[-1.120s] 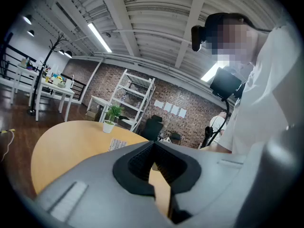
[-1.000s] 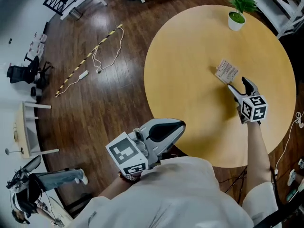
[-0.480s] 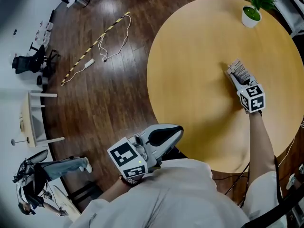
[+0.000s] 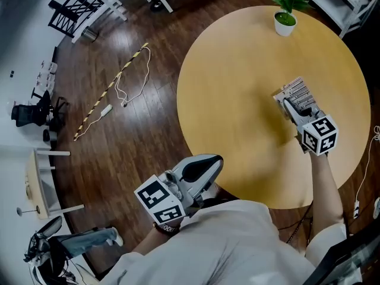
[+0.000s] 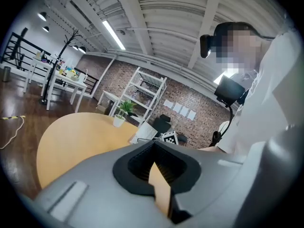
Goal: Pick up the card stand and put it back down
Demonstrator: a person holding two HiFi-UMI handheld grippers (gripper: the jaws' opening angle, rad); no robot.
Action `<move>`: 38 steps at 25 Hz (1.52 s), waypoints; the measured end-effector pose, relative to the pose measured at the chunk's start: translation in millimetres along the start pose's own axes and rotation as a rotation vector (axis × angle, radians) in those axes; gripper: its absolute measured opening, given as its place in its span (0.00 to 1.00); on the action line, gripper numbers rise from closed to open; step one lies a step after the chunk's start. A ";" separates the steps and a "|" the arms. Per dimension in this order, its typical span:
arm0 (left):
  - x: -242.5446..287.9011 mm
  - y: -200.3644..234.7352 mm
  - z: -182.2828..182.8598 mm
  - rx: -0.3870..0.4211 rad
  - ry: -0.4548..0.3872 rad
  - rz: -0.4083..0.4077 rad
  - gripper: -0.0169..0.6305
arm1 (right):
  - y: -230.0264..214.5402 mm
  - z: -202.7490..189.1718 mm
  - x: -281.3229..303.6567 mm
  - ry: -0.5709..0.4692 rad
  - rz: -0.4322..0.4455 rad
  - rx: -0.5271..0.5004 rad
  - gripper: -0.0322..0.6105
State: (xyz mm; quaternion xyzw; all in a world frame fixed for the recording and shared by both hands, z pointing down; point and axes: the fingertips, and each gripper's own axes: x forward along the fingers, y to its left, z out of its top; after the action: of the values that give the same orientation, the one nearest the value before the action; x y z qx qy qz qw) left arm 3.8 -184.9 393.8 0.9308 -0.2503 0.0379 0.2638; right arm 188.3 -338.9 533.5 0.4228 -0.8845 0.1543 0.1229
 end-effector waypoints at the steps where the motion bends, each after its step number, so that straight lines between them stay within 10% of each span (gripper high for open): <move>1: -3.7 -8.0 1.0 0.011 -0.008 -0.022 0.00 | 9.6 12.9 -19.2 -0.037 -0.013 0.020 0.16; 9: -67.4 -97.3 -9.3 0.095 -0.027 -0.209 0.00 | 151.3 94.5 -179.4 -0.250 -0.109 0.073 0.15; 20: -183.1 -178.0 -77.7 0.107 0.083 -0.422 0.00 | 351.7 73.5 -303.2 -0.319 -0.283 0.164 0.15; 38: -207.3 -289.9 -82.4 0.242 -0.034 -0.450 0.00 | 441.3 77.5 -396.3 -0.425 -0.217 0.078 0.15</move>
State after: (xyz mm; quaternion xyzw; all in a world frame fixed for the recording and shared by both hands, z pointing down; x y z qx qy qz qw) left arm -31.0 162.7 285.6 0.9883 -0.0348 -0.0077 0.1483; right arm 77.5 175.8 249.6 0.5426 -0.8334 0.0821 -0.0665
